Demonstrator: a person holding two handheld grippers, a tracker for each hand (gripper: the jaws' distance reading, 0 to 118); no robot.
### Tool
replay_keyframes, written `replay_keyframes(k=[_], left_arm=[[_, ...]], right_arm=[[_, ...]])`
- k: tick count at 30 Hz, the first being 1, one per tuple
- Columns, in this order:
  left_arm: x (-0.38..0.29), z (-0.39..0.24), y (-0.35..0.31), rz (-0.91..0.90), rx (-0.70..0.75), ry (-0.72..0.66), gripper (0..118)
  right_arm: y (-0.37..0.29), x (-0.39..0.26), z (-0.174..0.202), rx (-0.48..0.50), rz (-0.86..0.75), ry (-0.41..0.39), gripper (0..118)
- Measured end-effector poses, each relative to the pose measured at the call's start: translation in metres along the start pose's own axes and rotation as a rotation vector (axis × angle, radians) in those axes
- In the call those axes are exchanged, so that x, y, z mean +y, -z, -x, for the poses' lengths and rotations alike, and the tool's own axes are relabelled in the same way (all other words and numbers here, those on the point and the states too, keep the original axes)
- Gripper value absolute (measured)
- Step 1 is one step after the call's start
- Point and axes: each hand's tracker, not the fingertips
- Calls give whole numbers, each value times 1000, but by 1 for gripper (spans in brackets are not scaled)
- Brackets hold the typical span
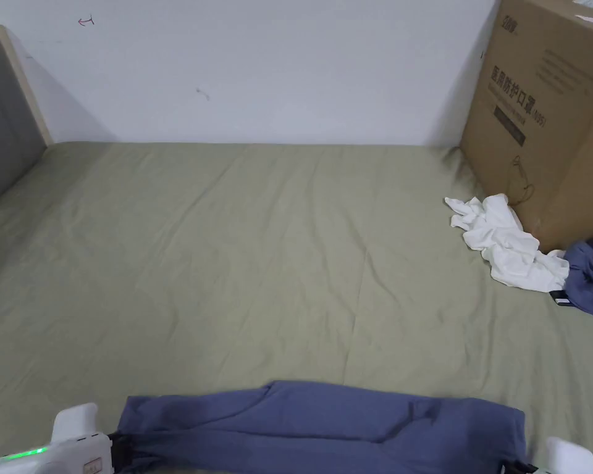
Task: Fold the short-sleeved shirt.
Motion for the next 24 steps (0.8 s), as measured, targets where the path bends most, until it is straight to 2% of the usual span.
replay_keyframes(k=[2, 3, 4, 5, 6, 9, 12, 17, 22, 23, 24], left_arm=[[3, -2, -9, -1, -21, 1, 43], [6, -5, -13, 3, -16, 0, 83], [7, -6, -22, -15, -23, -1, 98], [10, -7, -29, -59, -50, -2, 99], [14, -9, -37, -89, -62, -14, 101], [34, -19, -63, -165, -91, -19, 118], [57, -34, -94, -306, -121, 20, 118], [93, -64, -135, -497, -121, 59, 118], [105, -95, -159, -703, -54, 92, 118], [106, -100, -161, -726, -42, 96, 118], [105, -104, -163, -748, -41, 97, 118]], right_arm=[[-10, 7, 4, -10, -34, -7, 24], [-19, 11, 9, -9, -54, -14, 51], [-27, 18, 12, -10, -81, -19, 79], [-34, 24, 16, -1, -117, -28, 102], [-44, 31, 21, 15, -170, -41, 113], [-73, 59, 44, 25, -281, -120, 112], [-101, 80, 74, 25, -425, -214, 112], [-128, 99, 119, -30, -624, -304, 112], [-137, 103, 152, -75, -728, -346, 111], [-138, 104, 156, -78, -734, -347, 110], [-139, 104, 160, -70, -740, -350, 103]])
